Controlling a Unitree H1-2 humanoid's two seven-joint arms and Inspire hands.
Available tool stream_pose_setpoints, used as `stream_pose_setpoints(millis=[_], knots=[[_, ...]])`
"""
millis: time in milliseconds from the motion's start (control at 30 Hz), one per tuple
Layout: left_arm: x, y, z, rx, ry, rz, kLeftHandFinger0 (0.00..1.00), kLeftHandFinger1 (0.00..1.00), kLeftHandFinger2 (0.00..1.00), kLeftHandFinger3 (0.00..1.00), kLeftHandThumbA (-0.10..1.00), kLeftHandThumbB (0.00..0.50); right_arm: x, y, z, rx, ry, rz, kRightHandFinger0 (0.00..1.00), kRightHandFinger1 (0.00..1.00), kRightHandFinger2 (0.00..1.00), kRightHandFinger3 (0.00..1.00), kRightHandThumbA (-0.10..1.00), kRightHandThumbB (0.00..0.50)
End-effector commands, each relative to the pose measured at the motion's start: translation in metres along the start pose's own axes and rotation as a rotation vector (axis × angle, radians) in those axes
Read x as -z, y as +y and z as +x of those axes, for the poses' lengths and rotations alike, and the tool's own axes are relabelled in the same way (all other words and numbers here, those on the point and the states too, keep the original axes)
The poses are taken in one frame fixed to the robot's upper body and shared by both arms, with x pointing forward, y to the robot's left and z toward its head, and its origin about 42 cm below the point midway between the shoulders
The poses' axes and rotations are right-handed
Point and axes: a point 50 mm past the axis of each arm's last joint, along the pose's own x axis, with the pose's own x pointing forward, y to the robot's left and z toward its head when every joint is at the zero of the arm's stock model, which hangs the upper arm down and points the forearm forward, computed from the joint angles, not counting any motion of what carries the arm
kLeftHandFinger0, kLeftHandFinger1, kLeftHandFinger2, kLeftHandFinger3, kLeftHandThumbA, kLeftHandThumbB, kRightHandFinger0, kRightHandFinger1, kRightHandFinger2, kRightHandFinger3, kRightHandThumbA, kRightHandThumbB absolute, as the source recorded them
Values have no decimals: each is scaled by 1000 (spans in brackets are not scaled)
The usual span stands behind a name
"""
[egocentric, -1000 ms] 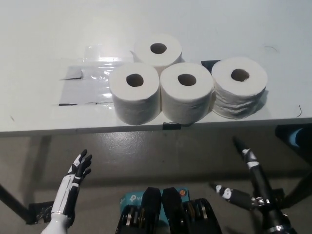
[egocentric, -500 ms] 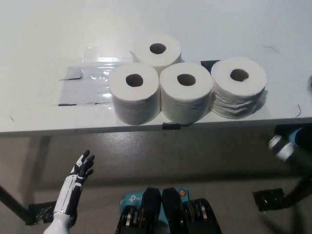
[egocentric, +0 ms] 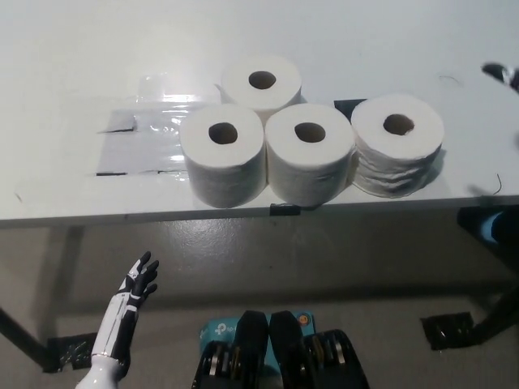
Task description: A few rolls of toilet paper are kept infront of the robot and the robot uses its right hand to lift one of the rolls and and places it on top of the other rolls to stack it.
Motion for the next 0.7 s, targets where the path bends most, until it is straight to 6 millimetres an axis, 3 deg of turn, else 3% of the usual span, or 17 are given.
stream_pose_setpoints(millis=[0,100,167,233,300,500,667], knots=[[-15,4,3,6,-90,9,1000,1000,1000,1000,1000,141,-8,-52,108,-391,384,-110,1000,1000,1000,1000,964,344],[-16,4,3,5,-89,10,1000,1000,1000,1000,1000,149,-1,-45,128,-491,434,-126,1000,1000,1000,1000,924,279],[-15,4,2,4,-90,13,1000,1000,1000,1000,1000,145,3,-36,140,-557,476,-142,1000,1000,1000,1000,921,285],[-15,4,3,3,-89,14,1000,1000,1000,1000,1000,148,6,-27,149,-603,516,-170,1000,1000,1000,1000,949,338],[-15,4,2,4,-87,13,1000,1000,1000,1000,1000,156,13,-16,155,-612,573,-151,1000,1000,1000,1000,893,367],[-15,4,2,7,-95,16,1000,1000,1000,1000,1000,138,20,5,161,-708,624,-199,1000,1000,1000,1000,841,338],[-16,4,2,7,-93,13,1000,1000,1000,1000,1000,130,23,21,164,-793,679,-270,1000,1000,1000,1000,816,371]])
